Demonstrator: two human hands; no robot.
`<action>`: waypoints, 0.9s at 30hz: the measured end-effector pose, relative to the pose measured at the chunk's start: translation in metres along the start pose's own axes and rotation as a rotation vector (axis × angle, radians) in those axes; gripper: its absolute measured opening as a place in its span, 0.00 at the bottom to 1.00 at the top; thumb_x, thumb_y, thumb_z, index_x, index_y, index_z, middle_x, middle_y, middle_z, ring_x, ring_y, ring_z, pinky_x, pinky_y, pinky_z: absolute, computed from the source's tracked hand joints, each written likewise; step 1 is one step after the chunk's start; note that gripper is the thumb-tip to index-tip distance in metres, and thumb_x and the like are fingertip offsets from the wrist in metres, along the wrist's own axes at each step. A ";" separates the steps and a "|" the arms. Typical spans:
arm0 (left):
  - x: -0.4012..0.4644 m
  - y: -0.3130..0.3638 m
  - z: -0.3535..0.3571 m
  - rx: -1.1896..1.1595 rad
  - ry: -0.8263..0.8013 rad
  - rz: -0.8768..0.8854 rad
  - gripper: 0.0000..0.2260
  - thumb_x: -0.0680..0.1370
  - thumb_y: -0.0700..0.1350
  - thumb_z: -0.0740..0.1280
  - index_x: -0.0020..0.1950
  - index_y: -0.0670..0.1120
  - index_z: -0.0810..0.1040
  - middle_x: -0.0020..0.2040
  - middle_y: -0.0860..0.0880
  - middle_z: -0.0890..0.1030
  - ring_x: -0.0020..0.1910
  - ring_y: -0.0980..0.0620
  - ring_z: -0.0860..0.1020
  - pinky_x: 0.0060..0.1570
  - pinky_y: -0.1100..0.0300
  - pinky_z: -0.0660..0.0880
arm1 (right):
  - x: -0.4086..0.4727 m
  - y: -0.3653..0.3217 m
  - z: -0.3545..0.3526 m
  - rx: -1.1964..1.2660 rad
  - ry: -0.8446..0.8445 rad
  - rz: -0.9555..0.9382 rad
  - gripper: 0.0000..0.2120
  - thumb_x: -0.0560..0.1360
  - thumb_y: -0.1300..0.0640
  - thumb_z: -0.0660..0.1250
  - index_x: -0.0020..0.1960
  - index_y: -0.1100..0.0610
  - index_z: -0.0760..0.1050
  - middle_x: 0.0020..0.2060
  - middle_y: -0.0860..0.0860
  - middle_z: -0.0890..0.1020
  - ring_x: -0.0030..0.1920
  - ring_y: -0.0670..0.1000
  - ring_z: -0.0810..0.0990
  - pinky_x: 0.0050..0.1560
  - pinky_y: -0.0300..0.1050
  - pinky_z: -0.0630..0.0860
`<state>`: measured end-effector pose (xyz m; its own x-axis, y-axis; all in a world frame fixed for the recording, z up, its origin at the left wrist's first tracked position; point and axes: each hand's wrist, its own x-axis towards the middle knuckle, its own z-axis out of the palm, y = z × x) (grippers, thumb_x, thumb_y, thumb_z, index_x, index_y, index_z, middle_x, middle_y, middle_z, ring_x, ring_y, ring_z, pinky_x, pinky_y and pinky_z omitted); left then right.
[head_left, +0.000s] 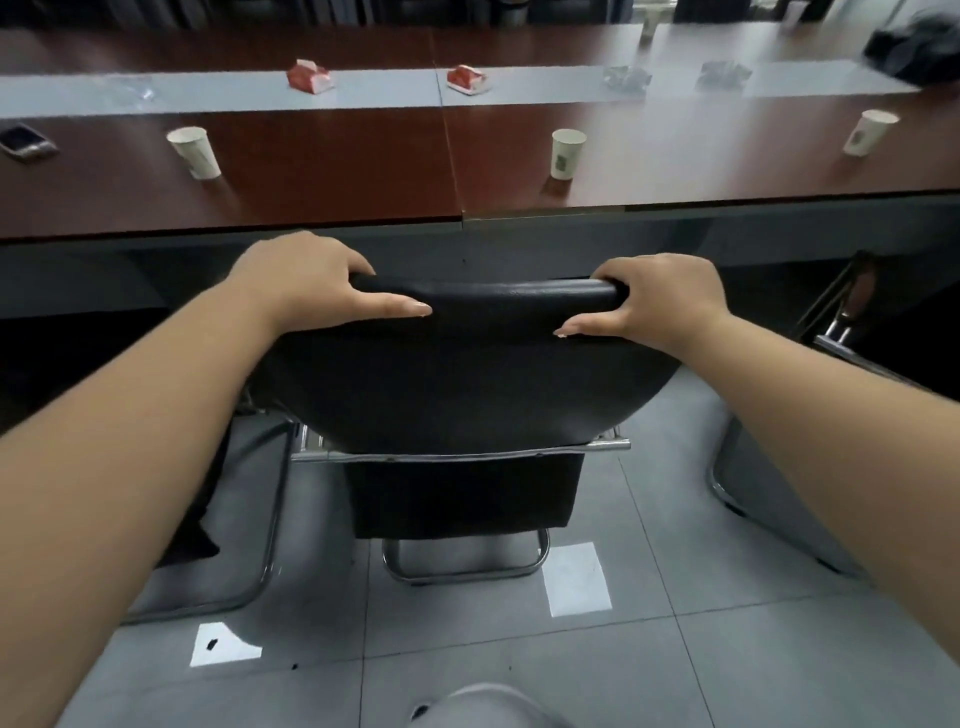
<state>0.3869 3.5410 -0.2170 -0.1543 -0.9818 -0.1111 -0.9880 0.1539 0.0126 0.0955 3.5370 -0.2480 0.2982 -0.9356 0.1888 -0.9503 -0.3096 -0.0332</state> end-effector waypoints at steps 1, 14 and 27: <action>0.002 0.002 -0.001 -0.014 -0.005 -0.019 0.49 0.58 0.81 0.51 0.65 0.49 0.74 0.65 0.50 0.76 0.64 0.48 0.72 0.57 0.52 0.69 | 0.003 0.003 0.001 -0.024 0.027 -0.023 0.42 0.55 0.23 0.49 0.51 0.52 0.78 0.40 0.50 0.81 0.42 0.53 0.79 0.35 0.41 0.67; 0.038 0.061 0.001 0.022 0.218 -0.031 0.42 0.61 0.74 0.52 0.61 0.48 0.78 0.53 0.47 0.82 0.56 0.46 0.77 0.49 0.56 0.70 | 0.042 0.070 -0.008 -0.013 -0.136 -0.010 0.42 0.54 0.24 0.51 0.54 0.53 0.76 0.36 0.49 0.74 0.42 0.53 0.72 0.40 0.43 0.65; 0.032 0.055 0.002 -0.030 0.132 -0.004 0.41 0.63 0.74 0.54 0.63 0.47 0.77 0.60 0.48 0.79 0.60 0.47 0.75 0.53 0.54 0.70 | 0.037 0.056 -0.018 0.099 -0.365 0.100 0.43 0.54 0.25 0.55 0.55 0.55 0.74 0.44 0.52 0.76 0.46 0.55 0.73 0.45 0.46 0.68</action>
<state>0.3282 3.5187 -0.2214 -0.1475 -0.9889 0.0201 -0.9880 0.1482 0.0426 0.0521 3.4883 -0.2254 0.2342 -0.9552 -0.1807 -0.9682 -0.2125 -0.1318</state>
